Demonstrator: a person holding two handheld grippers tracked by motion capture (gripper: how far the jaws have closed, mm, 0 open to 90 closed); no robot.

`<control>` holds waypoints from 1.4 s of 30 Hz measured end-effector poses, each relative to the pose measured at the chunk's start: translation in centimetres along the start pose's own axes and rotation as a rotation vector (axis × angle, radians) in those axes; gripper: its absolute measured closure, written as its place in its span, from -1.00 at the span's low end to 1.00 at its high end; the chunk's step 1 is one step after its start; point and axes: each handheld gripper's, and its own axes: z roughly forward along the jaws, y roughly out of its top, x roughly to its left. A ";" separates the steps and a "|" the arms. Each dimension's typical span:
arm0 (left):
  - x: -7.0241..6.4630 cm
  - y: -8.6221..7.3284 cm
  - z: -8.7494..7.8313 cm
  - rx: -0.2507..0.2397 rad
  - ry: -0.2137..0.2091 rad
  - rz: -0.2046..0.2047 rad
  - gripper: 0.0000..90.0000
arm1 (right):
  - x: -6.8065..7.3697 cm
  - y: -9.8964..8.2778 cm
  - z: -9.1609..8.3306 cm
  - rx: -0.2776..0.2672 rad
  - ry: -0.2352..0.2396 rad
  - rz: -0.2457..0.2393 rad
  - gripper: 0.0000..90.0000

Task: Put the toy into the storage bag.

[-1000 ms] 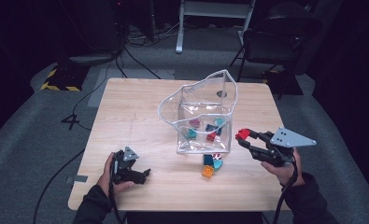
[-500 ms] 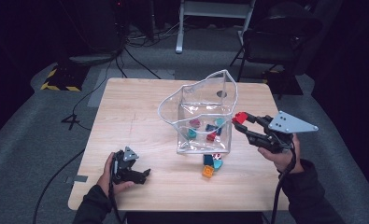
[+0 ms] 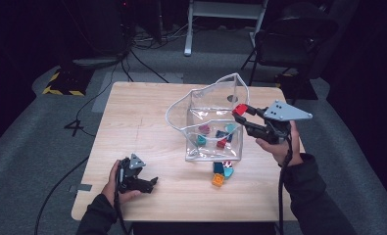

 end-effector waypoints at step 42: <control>0.0 0.0 0.0 0.000 0.000 -0.002 -0.99 | -2.1 -0.9 4.1 0.098 -0.129 0.078 0.12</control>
